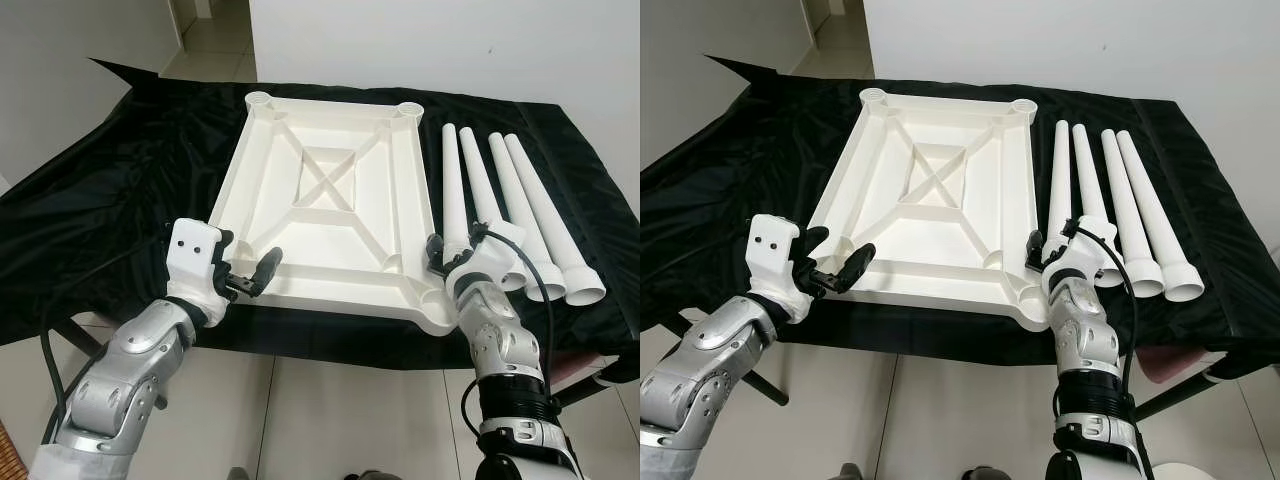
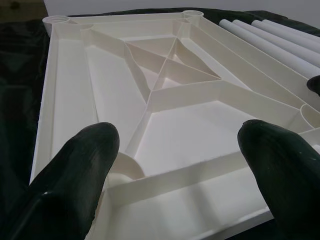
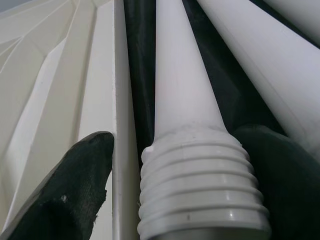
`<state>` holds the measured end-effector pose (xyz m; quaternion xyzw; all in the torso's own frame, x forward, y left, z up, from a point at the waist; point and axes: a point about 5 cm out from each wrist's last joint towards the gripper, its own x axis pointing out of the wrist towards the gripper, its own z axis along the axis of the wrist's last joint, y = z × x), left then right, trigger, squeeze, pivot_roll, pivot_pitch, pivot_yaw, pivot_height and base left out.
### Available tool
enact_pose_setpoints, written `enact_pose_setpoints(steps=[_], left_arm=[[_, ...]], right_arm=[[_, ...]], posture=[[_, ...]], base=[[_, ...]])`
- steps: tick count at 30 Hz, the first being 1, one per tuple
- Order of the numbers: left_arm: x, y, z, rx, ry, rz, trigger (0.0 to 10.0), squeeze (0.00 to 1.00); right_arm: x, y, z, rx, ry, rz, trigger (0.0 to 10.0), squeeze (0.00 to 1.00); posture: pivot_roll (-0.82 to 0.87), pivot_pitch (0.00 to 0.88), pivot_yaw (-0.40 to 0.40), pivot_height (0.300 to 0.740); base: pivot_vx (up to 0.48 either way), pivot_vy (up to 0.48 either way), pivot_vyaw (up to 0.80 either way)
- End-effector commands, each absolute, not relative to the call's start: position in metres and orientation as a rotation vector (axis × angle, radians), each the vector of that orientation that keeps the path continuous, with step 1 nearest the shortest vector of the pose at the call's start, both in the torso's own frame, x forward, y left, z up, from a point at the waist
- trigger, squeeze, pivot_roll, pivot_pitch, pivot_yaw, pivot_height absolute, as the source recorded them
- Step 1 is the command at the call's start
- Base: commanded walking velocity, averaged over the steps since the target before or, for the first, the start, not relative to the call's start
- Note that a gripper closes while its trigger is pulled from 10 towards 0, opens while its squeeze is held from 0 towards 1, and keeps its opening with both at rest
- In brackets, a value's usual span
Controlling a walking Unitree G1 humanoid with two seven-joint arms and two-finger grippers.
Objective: Building children table
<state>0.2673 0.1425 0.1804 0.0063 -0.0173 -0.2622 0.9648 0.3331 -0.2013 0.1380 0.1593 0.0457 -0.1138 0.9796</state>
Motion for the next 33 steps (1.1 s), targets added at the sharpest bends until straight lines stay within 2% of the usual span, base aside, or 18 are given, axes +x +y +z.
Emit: enact_pose_setpoints(steps=[1, 7, 17, 20, 22, 23, 25, 29, 31, 33], left_arm=[[0.261, 0.135, 0.181, 0.022, -0.03, -0.673, 10.0, 0.0], [0.26, 0.134, 0.181, 0.023, -0.025, -0.669, 10.0, 0.0], [0.261, 0.134, 0.181, 0.023, -0.024, -0.666, 10.0, 0.0], [0.26, 0.134, 0.182, 0.02, -0.023, -0.666, 10.0, 0.0], [0.26, 0.134, 0.182, 0.021, -0.025, -0.663, 10.0, 0.0], [0.26, 0.134, 0.182, 0.021, -0.025, -0.663, 10.0, 0.0], [0.26, 0.134, 0.183, 0.02, -0.026, -0.662, 10.0, 0.0], [0.26, 0.134, 0.183, 0.018, -0.026, -0.662, 10.0, 0.0], [0.261, 0.133, 0.183, 0.018, -0.026, -0.661, 10.0, 0.0], [0.262, 0.133, 0.183, 0.016, -0.027, -0.66, 10.0, 0.0]], right_arm=[[0.329, -0.207, 0.137, 0.39, 0.064, -0.257, 10.0, 0.0], [0.326, -0.209, 0.13, 0.434, 0.08, -0.272, 10.0, 0.0], [0.318, -0.214, 0.131, 0.602, -0.037, -0.263, 10.0, 0.0], [0.317, -0.215, 0.125, 0.609, 0.01, -0.267, 10.0, 0.0], [0.318, -0.213, 0.118, 0.467, 0.095, -0.277, 10.0, 0.0], [0.318, -0.213, 0.118, 0.467, 0.095, -0.277, 10.0, 0.0], [0.32, -0.209, 0.117, 0.361, 0.118, -0.246, 10.0, 0.0], [0.322, -0.206, 0.118, 0.331, 0.111, -0.215, 10.0, 0.0], [0.326, -0.204, 0.118, 0.303, 0.121, -0.197, 3.2, 0.0], [0.328, -0.203, 0.119, 0.309, 0.115, -0.183, 3.2, 0.0]], posture=[[-0.03, 0.074, 0.045, 0.74], [-0.03, 0.077, 0.05, 0.74], [-0.03, 0.084, 0.057, 0.74], [-0.03, 0.083, 0.059, 0.74], [-0.03, 0.085, 0.057, 0.74], [-0.03, 0.085, 0.057, 0.74], [-0.03, 0.088, 0.059, 0.74], [-0.03, 0.092, 0.062, 0.74], [-0.03, 0.097, 0.062, 0.74], [-0.03, 0.097, 0.062, 0.74]], base=[[0.0, 0.0, 0.0], [0.0, 0.0, 0.0], [0.0, 0.0, 0.0], [0.0, 0.0, 0.0], [0.0, 0.0, 0.0], [0.0, 0.0, 0.0], [0.0, 0.0, 0.0], [0.0, 0.0, 0.0], [0.0, 0.0, 0.0], [0.0, 0.0, 0.0]])
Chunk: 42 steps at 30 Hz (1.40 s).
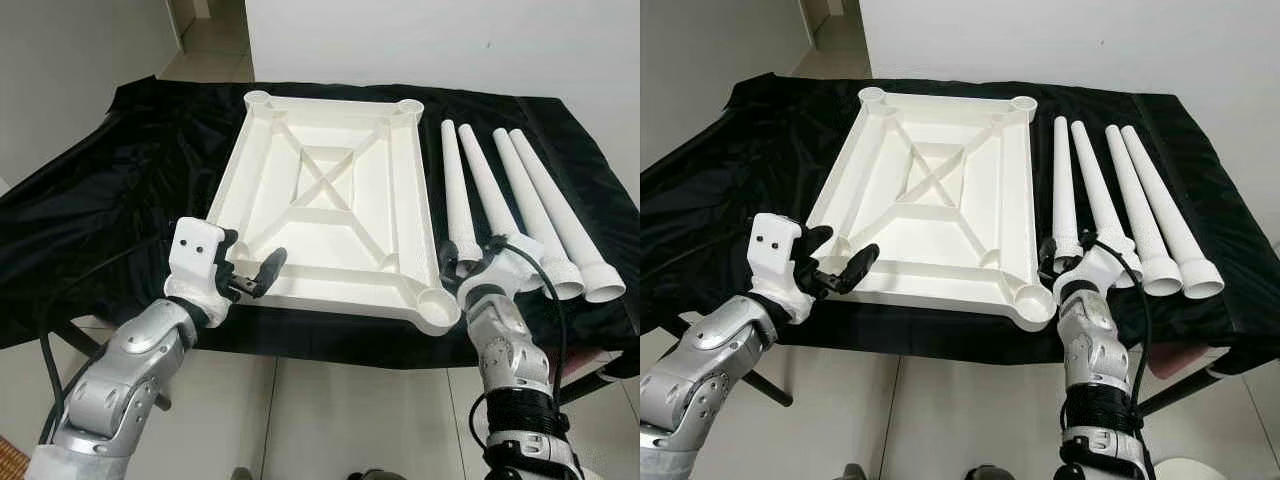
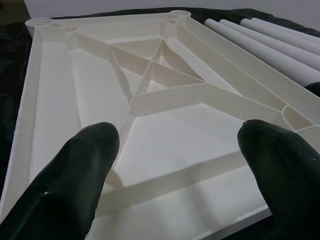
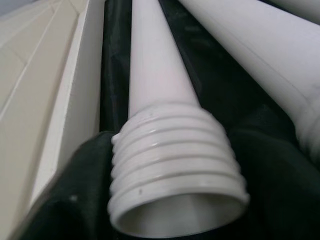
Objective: Building children table
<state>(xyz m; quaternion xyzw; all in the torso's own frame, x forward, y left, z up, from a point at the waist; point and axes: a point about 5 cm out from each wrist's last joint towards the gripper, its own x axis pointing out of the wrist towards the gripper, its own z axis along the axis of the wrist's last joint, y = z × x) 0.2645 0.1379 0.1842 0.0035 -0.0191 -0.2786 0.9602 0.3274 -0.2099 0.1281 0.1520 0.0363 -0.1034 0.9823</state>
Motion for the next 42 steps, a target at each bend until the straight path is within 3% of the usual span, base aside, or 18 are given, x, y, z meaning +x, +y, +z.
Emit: enact_pose_setpoints(steps=[1, 10, 11, 12, 13, 21, 22, 23, 24, 25, 32, 33, 34, 35, 42], left_arm=[[0.262, 0.133, 0.184, 0.019, -0.028, -0.658, 10.0, 0.0], [0.264, 0.134, 0.183, 0.027, -0.011, -0.648, 10.0, 0.0], [0.265, 0.133, 0.183, 0.028, -0.013, -0.649, 10.0, 0.0], [0.265, 0.133, 0.183, 0.028, -0.013, -0.649, 10.0, 0.0], [0.265, 0.132, 0.184, 0.022, -0.013, -0.654, 10.0, 0.0], [0.272, 0.125, 0.191, -0.083, -0.047, -0.708, 10.0, 0.0], [0.273, 0.124, 0.193, -0.108, -0.052, -0.722, 10.0, 0.17], [0.273, 0.124, 0.193, -0.108, -0.052, -0.722, 10.0, 0.17], [0.273, 0.123, 0.196, -0.133, -0.063, -0.736, 10.0, 0.75], [0.274, 0.122, 0.198, -0.153, -0.069, -0.747, 10.0, 1.0], [0.278, 0.114, 0.21, -0.241, -0.088, -0.768, 10.0, 1.0], [0.279, 0.11, 0.213, -0.275, -0.087, -0.781, 10.0, 0.79], [0.279, 0.11, 0.213, -0.275, -0.087, -0.781, 10.0, 0.79], [0.282, 0.105, 0.219, -0.349, -0.089, -0.791, 10.0, 0.0], [0.293, 0.092, 0.244, -0.557, -0.125, -0.859, 10.0, 0.0]], right_arm=[[0.331, -0.202, 0.121, 0.311, 0.113, -0.176, 0.0, 0.0], [0.341, -0.19, 0.128, 0.282, 0.137, -0.063, 0.0, 0.0], [0.342, -0.186, 0.13, 0.259, 0.122, -0.019, 3.8, 0.0], [0.342, -0.186, 0.13, 0.259, 0.122, -0.019, 3.8, 0.0], [0.341, -0.182, 0.136, 0.215, 0.073, 0.026, 10.0, 0.0], [0.335, -0.174, 0.169, 0.111, -0.213, 0.095, 10.0, 0.0], [0.335, -0.174, 0.172, 0.116, -0.234, 0.096, 10.0, 0.0], [0.335, -0.174, 0.172, 0.116, -0.234, 0.096, 10.0, 0.0], [0.334, -0.174, 0.177, 0.114, -0.266, 0.095, 10.0, 0.0], [0.333, -0.174, 0.182, 0.136, -0.297, 0.109, 10.0, 0.0], [0.323, -0.162, 0.194, 0.156, -0.407, 0.249, 10.0, 0.0], [0.321, -0.159, 0.194, 0.151, -0.422, 0.28, 10.0, 0.0], [0.321, -0.159, 0.194, 0.151, -0.422, 0.28, 10.0, 0.0], [0.318, -0.153, 0.194, 0.135, -0.433, 0.321, 10.0, 0.0], [0.301, -0.128, 0.19, 0.065, -0.443, 0.555, 10.0, 0.0]], posture=[[-0.03, 0.099, 0.062, 0.74], [-0.02, 0.1, 0.058, 0.74], [-0.02, 0.101, 0.053, 0.74], [-0.02, 0.101, 0.053, 0.74], [-0.02, 0.105, 0.051, 0.74], [-0.02, 0.101, 0.041, 0.74], [-0.03, 0.101, 0.039, 0.74], [-0.03, 0.101, 0.039, 0.74], [-0.03, 0.098, 0.038, 0.74], [-0.03, 0.096, 0.036, 0.74], [-0.03, 0.091, 0.034, 0.74], [-0.03, 0.09, 0.032, 0.74], [-0.03, 0.09, 0.032, 0.74], [-0.03, 0.088, 0.032, 0.74], [-0.04, 0.085, 0.033, 0.74]], base=[[0.0, 0.0, 0.0], [0.0, 0.0, 0.0], [0.0, 0.0, 0.0], [0.0, 0.0, 0.0], [0.0, 0.0, 0.0], [0.0, 0.0, 0.0], [0.0, 0.0, 0.0], [0.0, 0.0, 0.0], [0.0, 0.0, 0.0], [0.0, 0.0, 0.0], [0.0, 0.0, 0.0], [0.0, 0.0, 0.0], [0.0, 0.0, 0.0], [0.0, 0.0, 0.0], [0.0, 0.0, 0.0]])
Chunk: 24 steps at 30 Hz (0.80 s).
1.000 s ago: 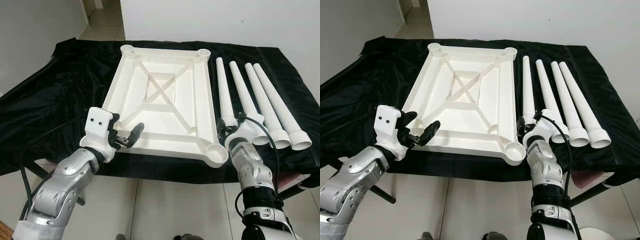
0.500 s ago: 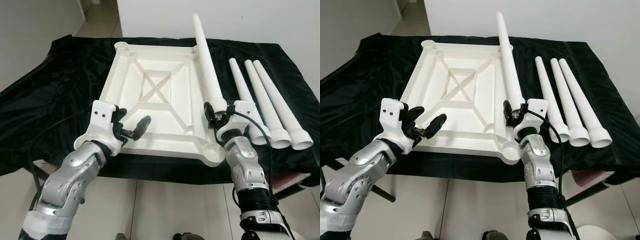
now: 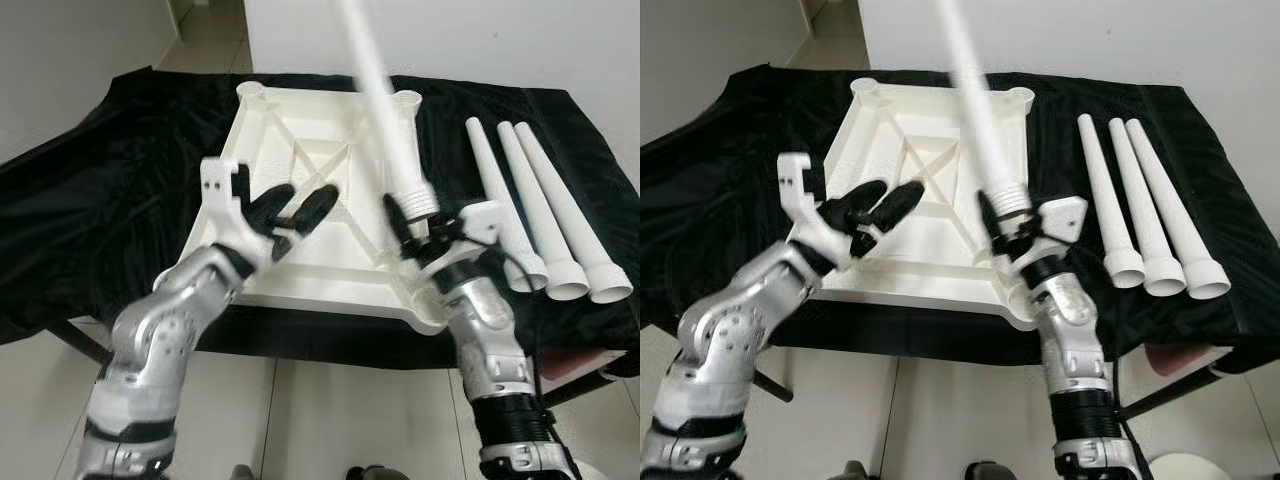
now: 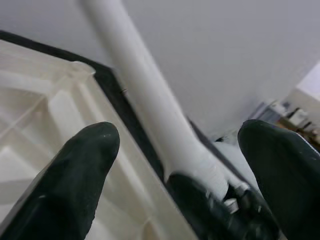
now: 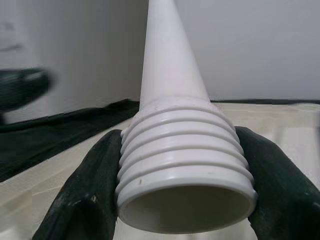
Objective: Building children table
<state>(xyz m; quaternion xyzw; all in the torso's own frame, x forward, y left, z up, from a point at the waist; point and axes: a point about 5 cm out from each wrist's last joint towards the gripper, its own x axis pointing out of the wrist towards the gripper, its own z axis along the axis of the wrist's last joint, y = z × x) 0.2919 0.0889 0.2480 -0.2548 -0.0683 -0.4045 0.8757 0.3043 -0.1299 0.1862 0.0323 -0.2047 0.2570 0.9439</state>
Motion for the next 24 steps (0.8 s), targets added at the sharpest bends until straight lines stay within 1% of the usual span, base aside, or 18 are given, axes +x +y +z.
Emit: enact_pose_setpoints(steps=[1, 2, 3, 4, 7, 10, 12, 16, 20, 24], left_arm=[[0.293, 0.092, 0.244, -0.557, -0.125, -0.859, 10.0, 0.0], [0.296, 0.092, 0.248, -0.571, -0.13, -0.867, 10.0, 0.0], [0.296, 0.092, 0.248, -0.571, -0.13, -0.867, 10.0, 0.0], [0.301, 0.093, 0.251, -0.583, -0.127, -0.87, 10.0, 0.0], [0.313, 0.096, 0.254, -0.547, -0.103, -0.87, 10.0, 0.0], [0.315, 0.096, 0.254, -0.542, -0.098, -0.867, 10.0, 0.0], [0.325, 0.101, 0.255, -0.497, -0.091, -0.817, 10.0, 0.0], [0.334, 0.104, 0.257, -0.491, -0.074, -0.774, 10.0, 0.0], [0.346, 0.111, 0.261, -0.529, -0.037, -0.717, 10.0, 0.0], [0.349, 0.113, 0.262, -0.548, -0.025, -0.703, 10.0, 0.0]], right_arm=[[0.301, -0.128, 0.19, 0.065, -0.443, 0.555, 10.0, 0.0], [0.298, -0.125, 0.19, 0.054, -0.442, 0.594, 10.0, 0.0], [0.298, -0.125, 0.19, 0.054, -0.442, 0.594, 10.0, 0.0], [0.295, -0.121, 0.189, 0.048, -0.438, 0.646, 10.0, 0.0], [0.288, -0.115, 0.191, 0.016, -0.445, 0.727, 10.0, 0.0], [0.287, -0.115, 0.191, 0.009, -0.447, 0.735, 10.0, 0.0], [0.284, -0.113, 0.192, -0.011, -0.458, 0.758, 10.0, 0.0], [0.28, -0.111, 0.193, -0.025, -0.466, 0.778, 10.0, 0.0], [0.273, -0.111, 0.189, -0.039, -0.456, 0.804, 10.0, 0.0], [0.272, -0.111, 0.188, -0.042, -0.451, 0.809, 10.0, 0.0]], posture=[[-0.04, 0.085, 0.033, 0.74], [-0.05, 0.08, 0.036, 0.74], [-0.05, 0.08, 0.036, 0.74], [-0.06, 0.077, 0.039, 0.74], [-0.06, 0.069, 0.047, 0.74], [-0.06, 0.069, 0.047, 0.74], [-0.07, 0.068, 0.059, 0.74], [-0.08, 0.071, 0.066, 0.74], [-0.08, 0.076, 0.07, 0.74], [-0.08, 0.077, 0.074, 0.74]], base=[[0.0, 0.0, 0.0], [0.0, 0.0, 0.0], [0.0, 0.0, 0.0], [0.0, 0.0, 0.0], [0.0, 0.0, 0.0], [0.0, 0.0, 0.0], [0.0, 0.0, 0.0], [0.0, 0.0, 0.0], [0.0, 0.0, 0.0], [0.0, 0.0, 0.0]])
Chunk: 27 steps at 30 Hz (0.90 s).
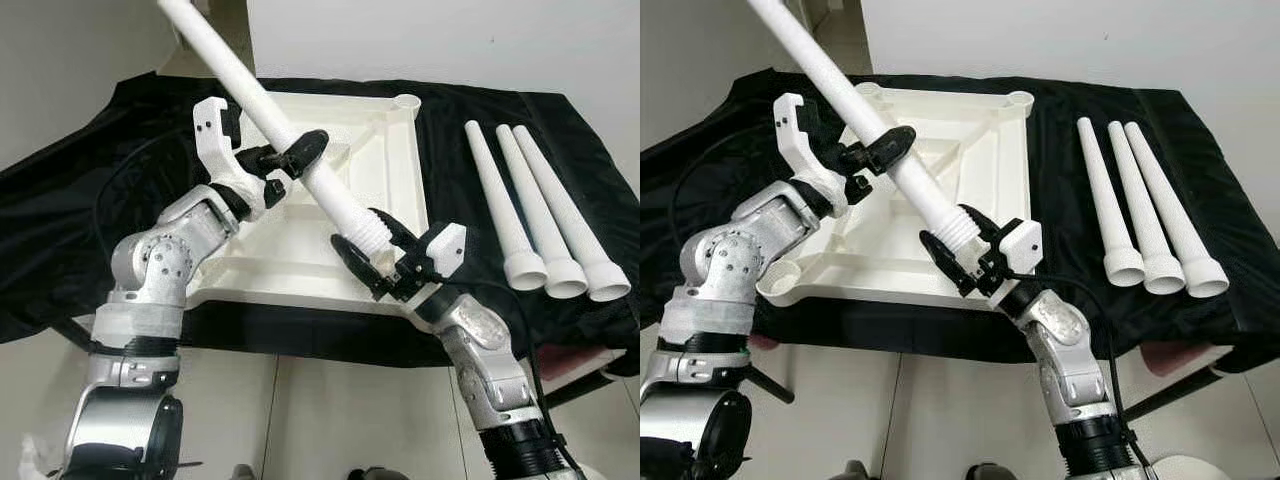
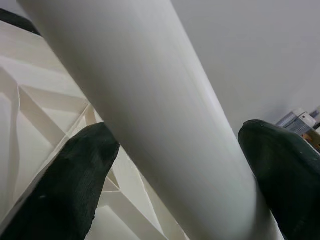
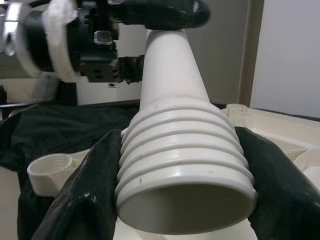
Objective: Building children table
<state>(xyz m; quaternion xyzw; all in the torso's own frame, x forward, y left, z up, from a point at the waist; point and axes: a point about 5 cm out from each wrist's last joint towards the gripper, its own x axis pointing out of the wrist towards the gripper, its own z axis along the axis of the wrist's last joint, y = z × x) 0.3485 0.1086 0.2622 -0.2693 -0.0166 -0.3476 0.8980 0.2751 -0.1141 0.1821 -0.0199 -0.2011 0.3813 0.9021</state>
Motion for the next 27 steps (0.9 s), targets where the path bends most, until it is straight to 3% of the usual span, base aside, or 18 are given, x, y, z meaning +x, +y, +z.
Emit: enact_pose_setpoints(steps=[1, 7, 8, 10, 11, 19, 20, 27], left_arm=[[0.353, 0.116, 0.265, -0.573, -0.017, -0.691, 10.0, 0.0], [0.361, 0.125, 0.273, -0.696, -0.009, -0.682, 10.0, 0.0], [0.362, 0.126, 0.274, -0.699, -0.011, -0.685, 1.7, 0.0], [0.362, 0.126, 0.274, -0.696, -0.012, -0.687, 1.7, 0.0], [0.361, 0.126, 0.276, -0.71, -0.02, -0.709, 0.0, 0.0], [0.36, 0.126, 0.28, -0.747, -0.024, -0.727, 0.0, 0.0], [0.361, 0.126, 0.281, -0.758, -0.012, -0.723, 0.0, 0.0], [0.364, 0.13, 0.287, -0.744, -0.023, -0.704, 0.0, 0.0]], right_arm=[[0.271, -0.112, 0.186, -0.047, -0.443, 0.813, 10.0, 0.0], [0.27, -0.115, 0.182, -0.062, -0.428, 0.809, 10.0, 0.0], [0.27, -0.115, 0.182, -0.062, -0.424, 0.81, 10.0, 0.0], [0.27, -0.115, 0.182, -0.062, -0.421, 0.811, 10.0, 0.0], [0.27, -0.115, 0.181, -0.064, -0.419, 0.81, 10.0, 0.0], [0.272, -0.118, 0.18, -0.061, -0.411, 0.791, 10.0, 0.0], [0.275, -0.119, 0.178, -0.022, -0.391, 0.778, 10.0, 1.0], [0.279, -0.122, 0.18, 0.027, -0.383, 0.754, 10.0, 1.0]], posture=[[-0.08, 0.078, 0.075, 0.74], [-0.08, 0.08, 0.078, 0.74], [-0.08, 0.079, 0.079, 0.74], [-0.08, 0.079, 0.079, 0.74], [-0.08, 0.079, 0.079, 0.74], [-0.08, 0.071, 0.078, 0.74], [-0.07, 0.067, 0.077, 0.74], [-0.07, 0.07, 0.074, 0.74]], base=[[0.0, 0.0, 0.0], [0.0, 0.0, 0.0], [0.0, 0.0, 0.0], [0.0, 0.0, 0.0], [0.0, 0.0, 0.0], [0.0, 0.0, 0.0], [0.0, 0.0, 0.0], [0.0, 0.0, 0.0]])
